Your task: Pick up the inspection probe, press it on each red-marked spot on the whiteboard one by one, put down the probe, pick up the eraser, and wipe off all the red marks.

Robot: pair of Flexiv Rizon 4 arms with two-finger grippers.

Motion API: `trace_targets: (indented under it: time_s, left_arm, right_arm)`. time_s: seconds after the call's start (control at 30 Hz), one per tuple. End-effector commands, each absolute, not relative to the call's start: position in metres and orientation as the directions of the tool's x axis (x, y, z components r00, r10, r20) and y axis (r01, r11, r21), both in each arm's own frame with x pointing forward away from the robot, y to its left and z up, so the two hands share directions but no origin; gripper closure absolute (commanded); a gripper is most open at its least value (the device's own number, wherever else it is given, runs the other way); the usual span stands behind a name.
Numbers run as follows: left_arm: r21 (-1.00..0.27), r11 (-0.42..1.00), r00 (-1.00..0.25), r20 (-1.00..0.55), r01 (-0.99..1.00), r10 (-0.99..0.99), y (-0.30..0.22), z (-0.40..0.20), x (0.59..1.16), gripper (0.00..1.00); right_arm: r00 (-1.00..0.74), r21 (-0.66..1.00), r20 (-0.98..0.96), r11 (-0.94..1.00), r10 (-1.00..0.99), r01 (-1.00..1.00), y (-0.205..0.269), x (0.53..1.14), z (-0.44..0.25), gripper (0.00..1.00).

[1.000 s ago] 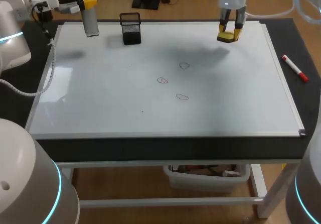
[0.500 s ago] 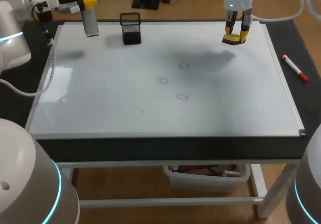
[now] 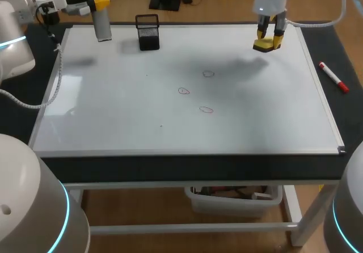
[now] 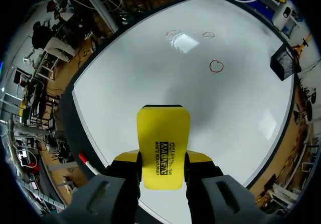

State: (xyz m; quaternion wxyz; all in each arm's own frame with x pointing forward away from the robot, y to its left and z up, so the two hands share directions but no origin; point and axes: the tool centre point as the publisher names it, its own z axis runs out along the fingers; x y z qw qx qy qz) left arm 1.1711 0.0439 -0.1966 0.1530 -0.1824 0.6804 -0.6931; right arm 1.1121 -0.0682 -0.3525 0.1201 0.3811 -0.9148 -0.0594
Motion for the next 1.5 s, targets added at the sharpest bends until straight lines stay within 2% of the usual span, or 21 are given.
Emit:
trace_targets:
  time_s: [0.03,0.73,1.1,1.5]
  left_arm:
    - [-0.999,-0.028,-0.885,0.041,-0.032,-0.464,0.043,-0.196,1.17,1.0]
    - [-1.0,-0.019,-0.888,0.029,-0.023,-0.458,0.04,-0.191,1.166,1.0]
    - [-0.993,-0.11,-0.939,0.071,-0.036,-0.335,-0.005,-0.183,1.119,1.0]
    - [-0.988,-0.128,-0.98,0.104,-0.083,-0.171,-0.08,-0.184,1.066,1.0]
  right_arm:
    - [-0.687,0.075,0.164,0.703,-0.708,-0.707,-0.068,1.108,-0.349,1.0]
    - [-0.687,0.075,0.164,0.703,-0.708,-0.707,-0.068,1.108,-0.349,1.0]
    - [-0.687,0.075,0.164,0.703,-0.708,-0.707,-0.068,1.108,-0.349,1.0]
    - [-0.687,0.075,0.164,0.703,-0.708,-0.707,-0.068,1.108,-0.349,1.0]
